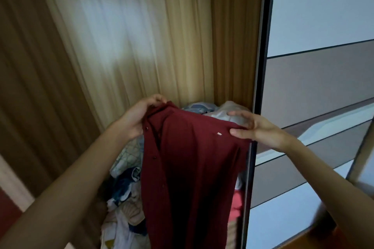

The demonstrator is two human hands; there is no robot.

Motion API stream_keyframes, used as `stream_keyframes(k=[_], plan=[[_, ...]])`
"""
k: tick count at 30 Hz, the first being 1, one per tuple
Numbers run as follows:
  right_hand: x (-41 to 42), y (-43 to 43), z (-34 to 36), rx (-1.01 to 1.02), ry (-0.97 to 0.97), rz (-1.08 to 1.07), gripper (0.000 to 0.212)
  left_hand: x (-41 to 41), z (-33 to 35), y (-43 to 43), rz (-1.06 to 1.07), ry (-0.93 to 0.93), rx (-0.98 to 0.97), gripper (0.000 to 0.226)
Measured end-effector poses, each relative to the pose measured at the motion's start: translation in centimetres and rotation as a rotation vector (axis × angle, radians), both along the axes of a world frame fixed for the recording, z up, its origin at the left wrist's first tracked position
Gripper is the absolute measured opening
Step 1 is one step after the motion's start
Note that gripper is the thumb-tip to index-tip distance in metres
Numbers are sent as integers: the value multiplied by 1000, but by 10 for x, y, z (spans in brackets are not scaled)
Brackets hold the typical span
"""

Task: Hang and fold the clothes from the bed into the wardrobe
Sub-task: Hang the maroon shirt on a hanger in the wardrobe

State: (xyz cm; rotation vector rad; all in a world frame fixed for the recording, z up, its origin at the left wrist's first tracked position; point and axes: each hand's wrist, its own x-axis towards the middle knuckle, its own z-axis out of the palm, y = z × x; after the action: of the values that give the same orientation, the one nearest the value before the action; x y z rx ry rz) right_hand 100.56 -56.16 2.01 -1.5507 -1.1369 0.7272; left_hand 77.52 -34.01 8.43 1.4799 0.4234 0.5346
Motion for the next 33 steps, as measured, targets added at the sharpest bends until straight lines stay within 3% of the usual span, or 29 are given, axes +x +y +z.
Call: stream_keyframes(k=[3,6,9,13,19,23,27,30,33], plan=[[13,11,8,97,-83,-70,56,-8,12,5,17,1,-28,31],[19,32,11,269,-325,-133,33,-14,24,5,-1,21,64,20],[21,50,11,389,-542,-38,9,-19,28,16,20,155,298,51],[13,65,12,423,-596,96,28,-23,42,23,230,60,235,20],[32,116,21,135,-811,-70,31,-28,54,41,330,24,174,35],[51,142,41,52,-929,-61,28,-44,53,59,372,166,284,43],[49,158,73,265,-824,-165,18,-54,45,81,386,405,403,43],[38,170,102,347,-652,-121,17,-57,47,99,419,399,374,27],[36,192,127,310,-766,-80,20,-62,54,120,289,519,523,29]])
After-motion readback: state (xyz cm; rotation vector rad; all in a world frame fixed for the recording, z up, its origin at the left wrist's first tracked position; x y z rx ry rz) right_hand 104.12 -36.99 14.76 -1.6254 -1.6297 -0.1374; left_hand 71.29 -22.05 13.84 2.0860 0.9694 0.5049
